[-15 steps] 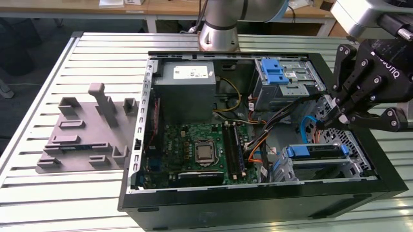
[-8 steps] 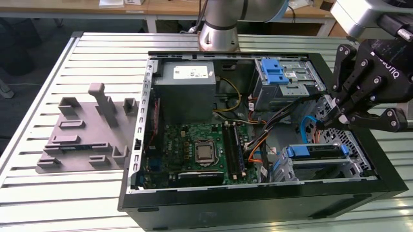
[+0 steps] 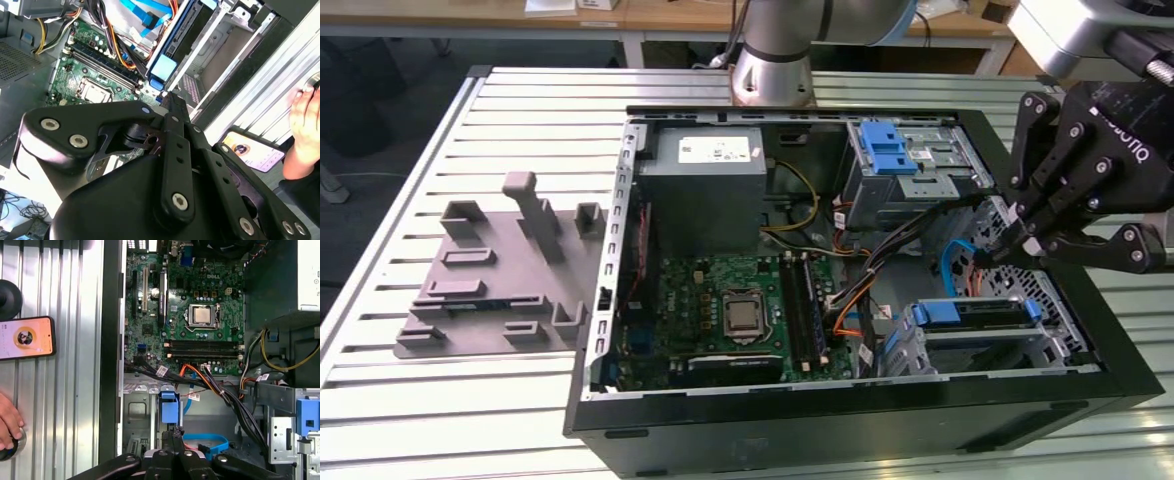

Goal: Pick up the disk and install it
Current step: 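Insert the first disk wire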

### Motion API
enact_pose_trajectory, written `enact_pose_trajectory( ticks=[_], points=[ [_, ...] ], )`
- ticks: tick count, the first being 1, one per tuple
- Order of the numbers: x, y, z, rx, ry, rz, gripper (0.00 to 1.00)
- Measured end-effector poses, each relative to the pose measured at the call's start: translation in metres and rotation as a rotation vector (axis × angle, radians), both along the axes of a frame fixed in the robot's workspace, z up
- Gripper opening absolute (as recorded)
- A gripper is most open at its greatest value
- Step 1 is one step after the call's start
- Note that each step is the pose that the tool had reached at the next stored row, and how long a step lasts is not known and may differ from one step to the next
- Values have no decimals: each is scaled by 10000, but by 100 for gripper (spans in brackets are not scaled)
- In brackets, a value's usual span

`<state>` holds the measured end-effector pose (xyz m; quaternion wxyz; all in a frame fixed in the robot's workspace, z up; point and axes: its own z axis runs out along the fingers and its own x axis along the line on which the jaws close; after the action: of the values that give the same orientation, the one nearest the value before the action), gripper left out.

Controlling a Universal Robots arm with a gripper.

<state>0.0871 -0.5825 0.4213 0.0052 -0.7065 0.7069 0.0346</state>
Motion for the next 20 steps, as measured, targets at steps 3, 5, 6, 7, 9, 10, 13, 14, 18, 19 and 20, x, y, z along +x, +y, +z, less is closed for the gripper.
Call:
enact_pose_trajectory(
  ticks=[3, 5, 6, 7, 9, 10, 13, 14, 18, 19, 20],
  points=[
    [32, 2, -1, 0, 0, 0, 11],
    [53, 5, -1, -1, 0, -1, 11],
    [64, 6, -1, -1, 0, -1, 11],
    [75, 9, -3, 1, 0, -1, 11],
    [94, 18, -6, 0, 0, 0, 11],
    [108, 24, -7, -1, 0, -1, 11],
    [140, 42, -16, 0, 0, 0, 11],
    [149, 50, -18, 0, 0, 0, 11],
    [163, 80, -28, 1, 0, -2, 11],
    [164, 83, -30, 1, 0, -2, 11],
    [165, 85, -32, 2, 0, -1, 11]
  ],
)
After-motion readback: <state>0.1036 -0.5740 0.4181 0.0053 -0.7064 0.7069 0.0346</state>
